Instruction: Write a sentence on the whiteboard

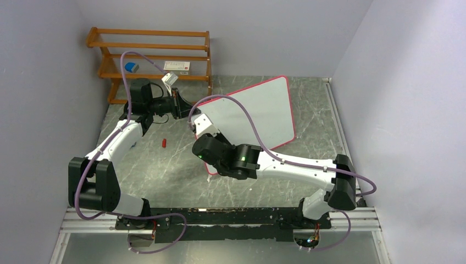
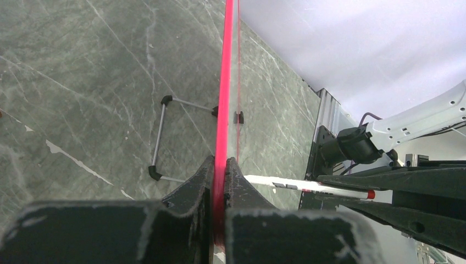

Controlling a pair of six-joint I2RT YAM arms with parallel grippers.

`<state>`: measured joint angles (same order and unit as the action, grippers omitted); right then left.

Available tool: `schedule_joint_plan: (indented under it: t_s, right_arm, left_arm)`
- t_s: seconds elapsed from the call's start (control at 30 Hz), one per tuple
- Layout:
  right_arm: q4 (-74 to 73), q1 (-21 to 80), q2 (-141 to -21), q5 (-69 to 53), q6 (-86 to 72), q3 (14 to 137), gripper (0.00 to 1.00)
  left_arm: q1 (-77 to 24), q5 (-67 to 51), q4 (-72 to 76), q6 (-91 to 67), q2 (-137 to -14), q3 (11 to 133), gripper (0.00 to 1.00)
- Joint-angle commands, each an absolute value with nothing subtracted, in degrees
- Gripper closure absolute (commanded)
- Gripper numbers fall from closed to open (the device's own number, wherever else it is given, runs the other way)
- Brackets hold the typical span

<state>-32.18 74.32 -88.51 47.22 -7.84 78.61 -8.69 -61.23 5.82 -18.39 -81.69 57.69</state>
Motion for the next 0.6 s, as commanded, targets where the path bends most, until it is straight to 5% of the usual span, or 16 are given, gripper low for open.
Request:
schedule_joint_plan:
  t_s: [0.0,0.57]
  right_arm:
    - [-29.7,74.3,-84.3,46.7,-8.2,77.0,1.00]
    - [-23.3,70.8,-82.9,43.4,-6.7,73.9,1.00]
  left_arm:
    - [-10.1,-60.7,1.5,-16.0,-82.6,58.2,0.95]
    - [-10.1,-60.7,1.2,-15.8,-82.9,58.3,0.95]
